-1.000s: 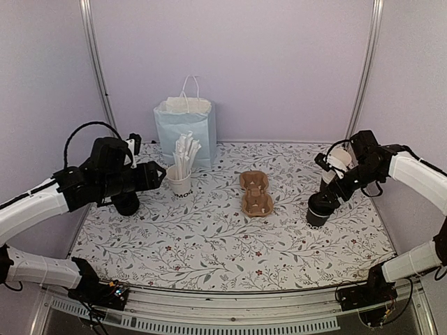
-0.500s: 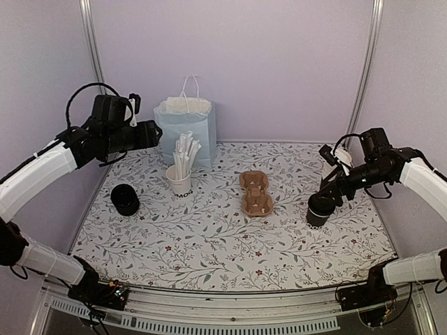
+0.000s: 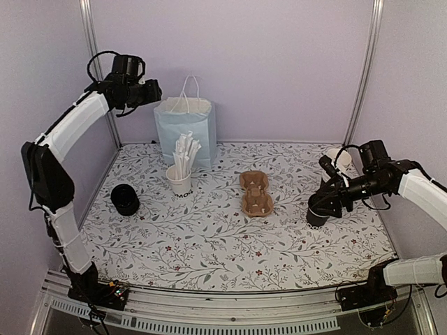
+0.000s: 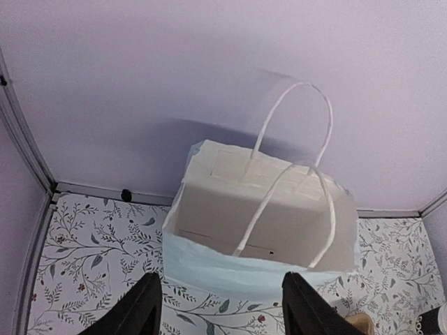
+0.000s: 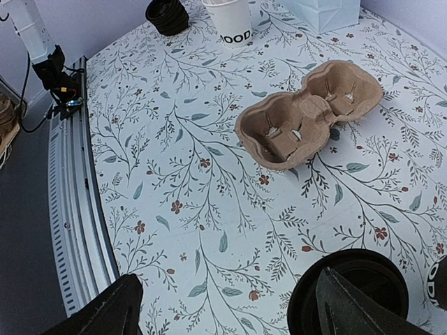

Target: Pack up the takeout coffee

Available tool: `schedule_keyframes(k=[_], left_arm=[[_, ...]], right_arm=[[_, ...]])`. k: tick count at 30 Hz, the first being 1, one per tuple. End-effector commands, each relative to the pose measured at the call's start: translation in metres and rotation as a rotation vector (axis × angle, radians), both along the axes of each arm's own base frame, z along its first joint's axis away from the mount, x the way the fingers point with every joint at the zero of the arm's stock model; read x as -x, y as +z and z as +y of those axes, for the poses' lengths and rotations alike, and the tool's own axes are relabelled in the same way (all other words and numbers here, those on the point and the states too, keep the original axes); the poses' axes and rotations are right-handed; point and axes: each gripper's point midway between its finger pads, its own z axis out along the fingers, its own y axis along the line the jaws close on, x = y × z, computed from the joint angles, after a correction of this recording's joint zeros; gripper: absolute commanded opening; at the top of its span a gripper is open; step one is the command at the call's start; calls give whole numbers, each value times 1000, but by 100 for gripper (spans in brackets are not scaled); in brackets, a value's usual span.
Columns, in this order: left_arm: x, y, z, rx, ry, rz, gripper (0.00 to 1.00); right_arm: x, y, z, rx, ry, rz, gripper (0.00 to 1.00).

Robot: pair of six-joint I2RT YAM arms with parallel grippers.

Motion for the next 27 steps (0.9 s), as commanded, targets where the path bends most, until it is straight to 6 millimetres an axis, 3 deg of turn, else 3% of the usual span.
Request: schedule_keyframes(k=[1,3,5,9,13,15,19,23,27], left_arm=[[-43,-34,1,-40,-31,102,61],[-67,-51,5,-66,-13,127,60],[-83,-56,10,-71,-9,124,60],[-103,-79,18,-38,-26,139,57],[-113,-88,24,7,-40,136,42],[-117,-84,27,16,-35,114,23],[-119,-54,30,26,-30,29,0],[-107,-3,38,29,4,-84,0],[-70,62,43,85,4,-208,0]], right_arm=[[0,9,1,-28,13,-79,89],[0,10,2,-30,15,-88,89],[-1,9,2,-30,15,-91,89],[-2,7,1,-29,11,-99,89],[-3,4,1,-25,10,-101,89],[-3,1,1,-21,9,-103,89],[-3,-7,-1,-9,3,-105,90],[-3,-8,-2,-4,0,-108,90],[-4,-14,-3,5,-5,-100,90]])
